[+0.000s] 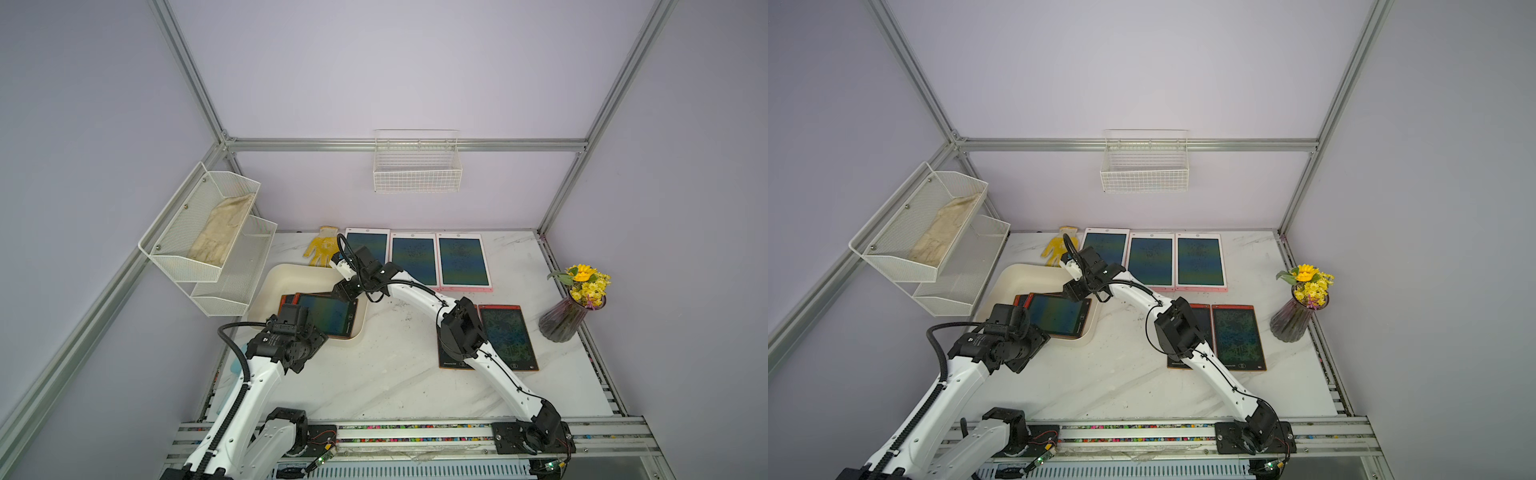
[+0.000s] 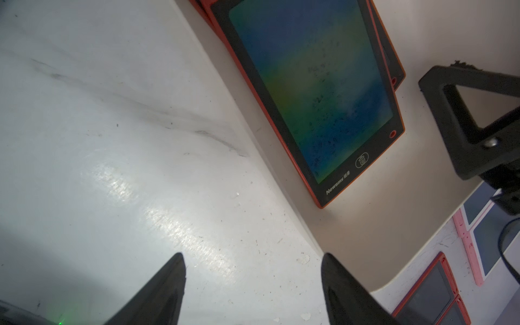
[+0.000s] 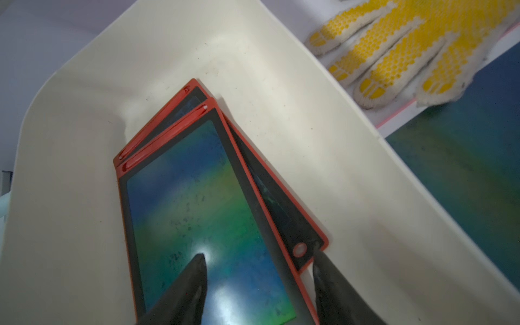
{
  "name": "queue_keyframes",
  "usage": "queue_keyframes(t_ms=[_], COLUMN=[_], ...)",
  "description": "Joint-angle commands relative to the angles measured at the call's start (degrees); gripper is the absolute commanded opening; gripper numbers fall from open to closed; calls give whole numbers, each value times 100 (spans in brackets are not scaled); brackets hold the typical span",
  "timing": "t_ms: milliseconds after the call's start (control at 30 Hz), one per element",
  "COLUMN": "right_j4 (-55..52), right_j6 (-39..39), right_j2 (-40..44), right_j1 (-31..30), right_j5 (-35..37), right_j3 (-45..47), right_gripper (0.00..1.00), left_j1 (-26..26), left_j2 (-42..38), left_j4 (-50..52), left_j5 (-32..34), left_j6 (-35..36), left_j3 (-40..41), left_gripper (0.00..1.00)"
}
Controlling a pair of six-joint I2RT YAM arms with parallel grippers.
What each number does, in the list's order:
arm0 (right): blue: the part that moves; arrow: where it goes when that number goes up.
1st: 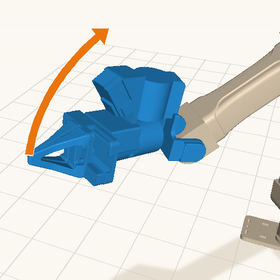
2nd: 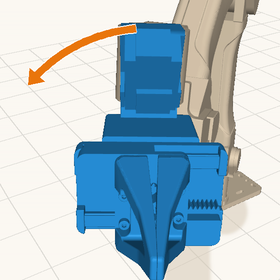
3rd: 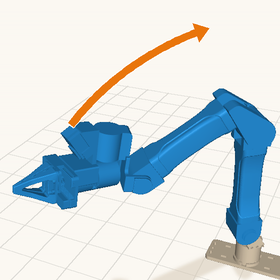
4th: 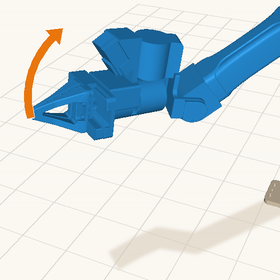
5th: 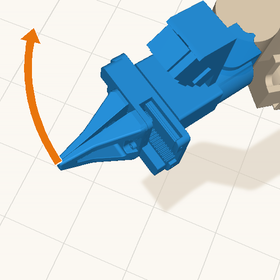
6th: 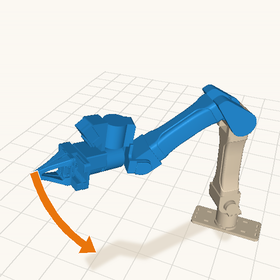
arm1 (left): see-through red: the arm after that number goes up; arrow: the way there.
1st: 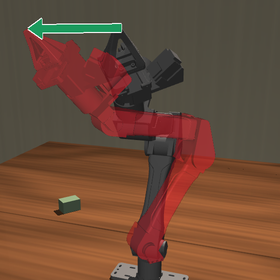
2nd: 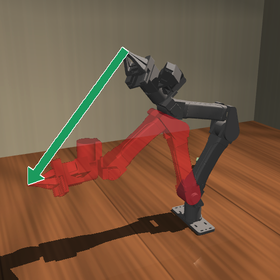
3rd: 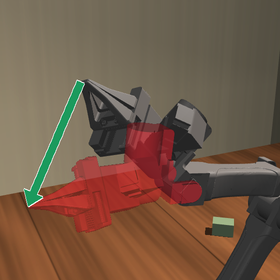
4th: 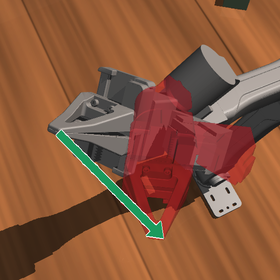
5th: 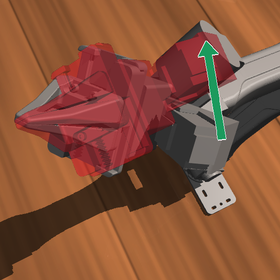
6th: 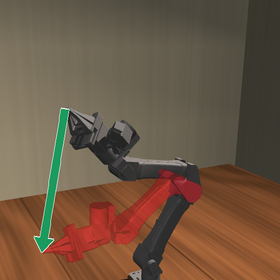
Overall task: Take out the writing tablet from the storage box
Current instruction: Pick up the writing tablet from the storage box.
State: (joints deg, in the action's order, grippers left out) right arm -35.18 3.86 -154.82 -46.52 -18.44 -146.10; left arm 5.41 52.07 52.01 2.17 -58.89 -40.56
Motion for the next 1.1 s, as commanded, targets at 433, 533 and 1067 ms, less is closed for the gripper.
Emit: queue_keyframes(t_ms=[433, 533, 1067], right_j4=[-667, -732, -1306], right_j6=[161, 201, 458], right_j2=[-383, -484, -425], right_j1=[-85, -83, -80], right_j5=[247, 314, 719], right_j3=[-275, -339, -378], right_gripper=[67, 67, 68], left_j1=[-464, -496, -603], left_j2=[726, 764, 1141], left_j4=[-939, -963, -1281], left_j5=[-455, -468, -632], left_j6=[598, 650, 785], left_j3=[309, 318, 380], left_gripper=[76, 76, 74])
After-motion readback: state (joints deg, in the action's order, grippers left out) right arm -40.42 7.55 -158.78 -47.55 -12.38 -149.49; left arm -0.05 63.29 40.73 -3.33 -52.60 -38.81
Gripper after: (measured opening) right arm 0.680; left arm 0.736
